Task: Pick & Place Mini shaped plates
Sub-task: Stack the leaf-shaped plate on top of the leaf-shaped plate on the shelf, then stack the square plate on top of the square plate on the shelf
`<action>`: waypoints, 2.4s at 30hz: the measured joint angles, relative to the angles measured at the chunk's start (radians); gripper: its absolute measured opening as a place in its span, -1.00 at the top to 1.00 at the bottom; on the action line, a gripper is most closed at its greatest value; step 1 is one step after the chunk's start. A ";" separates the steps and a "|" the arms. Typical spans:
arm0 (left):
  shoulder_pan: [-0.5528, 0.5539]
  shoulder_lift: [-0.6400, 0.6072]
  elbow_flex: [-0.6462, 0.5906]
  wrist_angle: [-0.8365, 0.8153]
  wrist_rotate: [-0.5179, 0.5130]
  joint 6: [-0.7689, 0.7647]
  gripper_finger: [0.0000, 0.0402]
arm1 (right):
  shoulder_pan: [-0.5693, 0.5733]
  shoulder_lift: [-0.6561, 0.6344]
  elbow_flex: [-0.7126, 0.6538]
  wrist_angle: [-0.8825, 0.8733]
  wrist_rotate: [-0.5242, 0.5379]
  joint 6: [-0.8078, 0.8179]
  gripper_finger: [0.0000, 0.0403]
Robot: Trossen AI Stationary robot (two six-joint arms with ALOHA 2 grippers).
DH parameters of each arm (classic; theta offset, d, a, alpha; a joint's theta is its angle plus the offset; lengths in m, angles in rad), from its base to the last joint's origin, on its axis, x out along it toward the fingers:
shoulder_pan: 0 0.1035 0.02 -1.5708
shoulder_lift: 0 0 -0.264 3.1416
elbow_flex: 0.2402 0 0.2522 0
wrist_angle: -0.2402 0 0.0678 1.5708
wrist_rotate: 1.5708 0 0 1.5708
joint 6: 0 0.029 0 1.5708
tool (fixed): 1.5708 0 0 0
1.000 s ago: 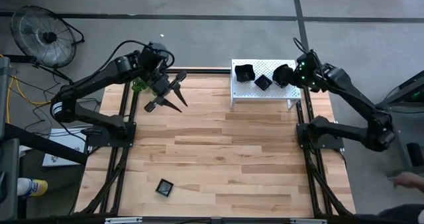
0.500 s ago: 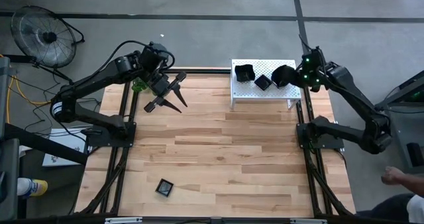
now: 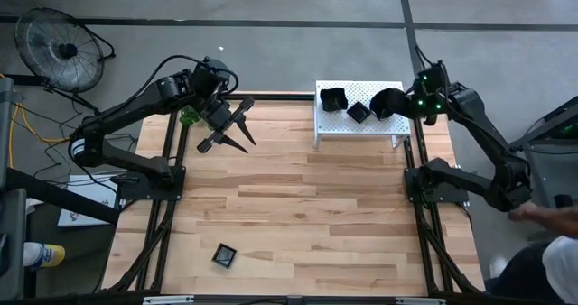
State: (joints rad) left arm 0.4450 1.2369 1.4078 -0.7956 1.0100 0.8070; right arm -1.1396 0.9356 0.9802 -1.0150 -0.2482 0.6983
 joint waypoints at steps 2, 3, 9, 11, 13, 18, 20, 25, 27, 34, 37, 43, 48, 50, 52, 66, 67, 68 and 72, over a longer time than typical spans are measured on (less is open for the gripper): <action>0.000 0.000 0.000 0.000 0.000 0.000 0.38 | -0.006 0.000 0.000 -0.005 -0.004 -0.002 1.00; 0.000 0.000 0.000 0.000 -0.001 0.000 0.38 | -0.007 0.000 0.000 -0.007 -0.011 -0.007 1.00; 0.000 0.000 0.000 0.000 -0.002 -0.001 0.38 | -0.007 0.000 0.000 -0.050 -0.024 -0.034 1.00; 0.000 0.000 0.000 0.000 -0.002 -0.001 0.38 | -0.007 0.000 0.000 -0.050 -0.024 -0.034 1.00; 0.000 0.000 0.000 0.000 -0.002 -0.002 0.38 | -0.007 0.000 0.000 -0.050 -0.022 -0.030 1.00; 0.000 0.000 0.000 0.004 -0.002 -0.003 0.38 | -0.007 0.000 0.000 -0.050 0.010 -0.027 1.00; 0.000 0.000 0.000 0.005 -0.002 -0.004 0.38 | -0.007 0.000 0.000 -0.048 0.013 -0.027 1.00; 0.000 0.000 0.000 0.005 -0.002 -0.006 0.38 | -0.007 0.000 0.000 -0.039 0.029 -0.027 1.00; 0.000 0.000 0.000 0.005 -0.002 -0.006 0.38 | -0.007 0.000 0.000 -0.032 0.030 -0.027 1.00; 0.000 0.000 0.000 0.008 -0.002 -0.006 0.38 | -0.007 0.000 0.000 -0.011 0.028 -0.028 1.00; 0.000 0.000 0.000 0.009 -0.002 -0.006 0.38 | -0.006 0.000 0.000 -0.011 0.022 -0.032 1.00; 0.000 0.000 0.000 0.009 -0.023 -0.005 0.38 | -0.006 0.000 0.000 -0.012 0.008 -0.044 0.87; 0.000 0.000 0.000 0.009 -0.026 -0.006 0.38 | -0.006 0.000 0.000 -0.012 0.008 -0.045 0.60; 0.000 0.000 0.000 0.009 -0.026 -0.006 0.38 | -0.006 0.000 0.000 -0.012 0.009 -0.045 0.51; 0.000 0.000 0.000 0.009 -0.029 -0.007 0.38 | -0.006 0.000 0.000 -0.012 0.006 -0.049 0.44; 0.000 0.000 0.000 0.016 -0.135 -0.110 0.38 | -0.005 -0.153 0.000 -0.012 -0.053 -0.045 0.33; 0.000 0.000 0.000 0.015 -0.148 -0.124 0.38 | -0.002 -0.175 0.000 -0.012 -0.054 -0.043 0.34; 0.000 -0.001 0.000 0.011 -0.160 -0.134 0.38 | 0.004 -0.196 0.000 -0.012 -0.053 -0.035 0.34; 0.000 -0.022 0.000 -0.042 -0.211 -0.160 0.38 | 0.052 -0.276 0.000 0.011 -0.049 -0.020 0.34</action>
State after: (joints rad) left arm 0.4450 1.2153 1.4075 -0.8380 0.7990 0.6467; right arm -1.0879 0.6599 0.9806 -1.0039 -0.2970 0.6784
